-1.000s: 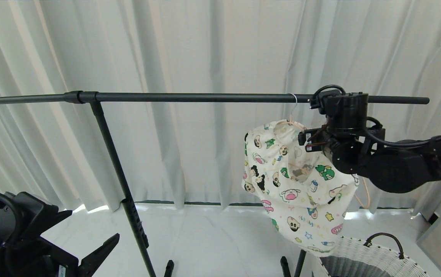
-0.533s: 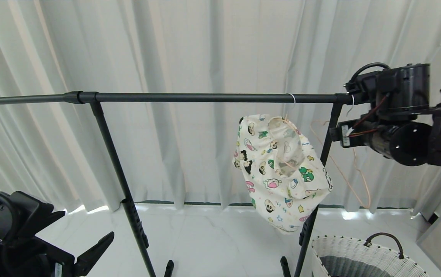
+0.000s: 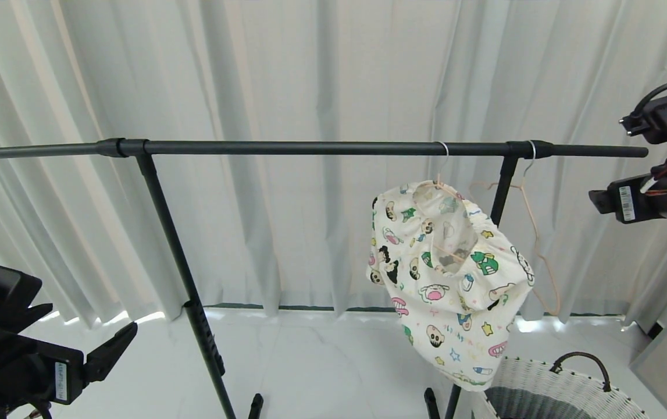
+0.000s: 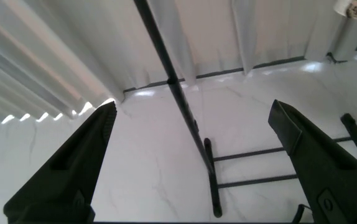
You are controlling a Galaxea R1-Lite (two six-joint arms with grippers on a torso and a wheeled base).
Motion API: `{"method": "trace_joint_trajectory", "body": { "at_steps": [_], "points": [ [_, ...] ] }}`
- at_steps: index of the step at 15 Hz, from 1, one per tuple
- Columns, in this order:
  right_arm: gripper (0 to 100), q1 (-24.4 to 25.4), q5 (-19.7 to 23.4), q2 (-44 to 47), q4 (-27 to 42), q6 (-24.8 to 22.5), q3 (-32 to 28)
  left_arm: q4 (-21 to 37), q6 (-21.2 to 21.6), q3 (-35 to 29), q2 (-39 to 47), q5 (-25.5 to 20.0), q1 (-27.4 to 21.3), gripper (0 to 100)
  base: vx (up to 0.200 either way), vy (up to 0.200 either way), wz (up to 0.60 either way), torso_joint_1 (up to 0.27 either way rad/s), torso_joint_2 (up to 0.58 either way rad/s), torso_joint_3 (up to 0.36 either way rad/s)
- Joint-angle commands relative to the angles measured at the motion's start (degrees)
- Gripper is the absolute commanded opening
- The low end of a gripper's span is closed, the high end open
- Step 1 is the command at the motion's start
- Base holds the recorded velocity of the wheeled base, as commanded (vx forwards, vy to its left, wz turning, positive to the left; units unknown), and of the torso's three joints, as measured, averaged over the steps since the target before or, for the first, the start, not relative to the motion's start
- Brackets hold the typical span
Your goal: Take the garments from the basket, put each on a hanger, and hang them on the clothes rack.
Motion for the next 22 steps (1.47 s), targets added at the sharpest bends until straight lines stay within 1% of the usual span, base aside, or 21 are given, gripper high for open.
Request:
{"method": "trace_joint_trajectory", "body": {
  "at_steps": [1, 3, 4, 5, 6, 10, 12, 19, 22],
  "points": [
    [100, 0.02, 0.01, -2.01, 0.16, 4.57, 2.39, -0.04, -0.01, 0.00, 0.18, 0.07, 0.74, 100, 0.000, 0.000, 0.00, 0.000, 0.00, 0.000],
    [100, 0.46, 0.01, -2.53, 3.94, 12.04, 3.35, -0.04, -0.01, 0.00, 0.27, 0.07, 0.74, 100, 0.000, 0.000, 0.00, 0.000, 0.00, 0.000],
    [100, 0.46, 0.01, -3.15, 6.14, 13.98, 3.70, -0.04, -0.01, 0.08, 0.27, 0.07, 0.74, 100, 0.000, 0.000, 0.00, 0.000, 0.00, 0.000],
    [100, 0.98, 0.01, -4.29, 11.06, 17.32, 4.85, -0.04, -0.01, 0.26, 0.27, 0.07, 0.74, 100, 0.000, 0.000, 0.00, 0.000, 0.00, 0.000],
    [100, 2.13, 0.01, -6.58, 15.89, 18.28, 6.69, -0.04, -0.01, 0.52, 0.18, 0.07, 0.74, 100, 0.000, 0.000, 0.00, 0.000, 0.00, 0.000],
    [100, 8.63, -0.52, -11.32, 16.42, 17.41, 13.99, 0.05, 0.08, 0.61, 0.54, 0.07, 0.74, 100, 0.000, 0.000, 0.00, 0.000, 0.00, 0.000],
    [100, 8.81, -0.52, -11.85, 15.72, 17.32, 15.48, -0.04, 0.08, 0.61, 0.71, 0.07, 0.74, 100, -0.200, -0.200, 0.00, 0.000, 0.00, 0.000],
    [100, 8.72, -0.60, -12.03, 15.37, 17.23, 16.10, 0.05, 0.08, 0.87, 0.98, 0.07, 0.74, 100, -0.200, -0.200, 0.00, 0.004, 0.00, 0.002],
    [100, 8.72, -0.60, -12.03, 15.37, 17.05, 17.06, 0.05, -0.19, 1.49, 0.89, 0.07, 0.74, 100, 0.000, 0.000, 0.00, 0.000, 0.00, 0.000]
  ]
}}
